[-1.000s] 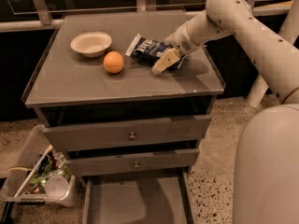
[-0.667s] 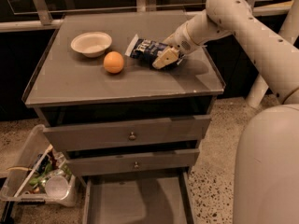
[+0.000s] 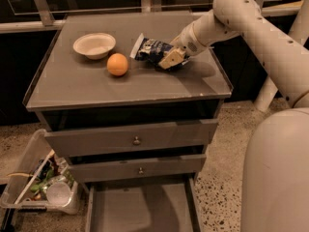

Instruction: Place blue chip bag into bottom drawer

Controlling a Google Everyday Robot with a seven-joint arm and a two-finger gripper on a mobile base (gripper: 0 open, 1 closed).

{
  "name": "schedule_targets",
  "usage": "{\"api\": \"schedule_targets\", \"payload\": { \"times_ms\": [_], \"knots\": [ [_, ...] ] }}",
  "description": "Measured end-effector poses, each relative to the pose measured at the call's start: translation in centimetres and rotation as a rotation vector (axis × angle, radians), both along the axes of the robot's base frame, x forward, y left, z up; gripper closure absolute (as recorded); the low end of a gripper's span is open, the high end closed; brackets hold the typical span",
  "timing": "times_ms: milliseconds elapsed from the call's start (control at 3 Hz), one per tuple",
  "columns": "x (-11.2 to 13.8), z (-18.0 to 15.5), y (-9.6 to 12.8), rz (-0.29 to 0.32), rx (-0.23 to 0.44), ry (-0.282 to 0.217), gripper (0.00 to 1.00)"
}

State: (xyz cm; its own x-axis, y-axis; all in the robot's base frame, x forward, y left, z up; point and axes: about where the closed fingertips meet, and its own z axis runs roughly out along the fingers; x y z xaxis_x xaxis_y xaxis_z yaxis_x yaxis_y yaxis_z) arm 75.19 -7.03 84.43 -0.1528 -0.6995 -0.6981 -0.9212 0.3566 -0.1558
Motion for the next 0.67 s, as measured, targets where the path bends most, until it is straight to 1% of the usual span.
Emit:
{"api": "schedule_targets", "payload": {
  "times_ms": [333, 667],
  "knots": [
    [0.00, -0.01, 0.01, 0.000, 0.000, 0.000, 1.00],
    [0.00, -0.01, 0.01, 0.000, 0.000, 0.000, 1.00]
  ]
}}
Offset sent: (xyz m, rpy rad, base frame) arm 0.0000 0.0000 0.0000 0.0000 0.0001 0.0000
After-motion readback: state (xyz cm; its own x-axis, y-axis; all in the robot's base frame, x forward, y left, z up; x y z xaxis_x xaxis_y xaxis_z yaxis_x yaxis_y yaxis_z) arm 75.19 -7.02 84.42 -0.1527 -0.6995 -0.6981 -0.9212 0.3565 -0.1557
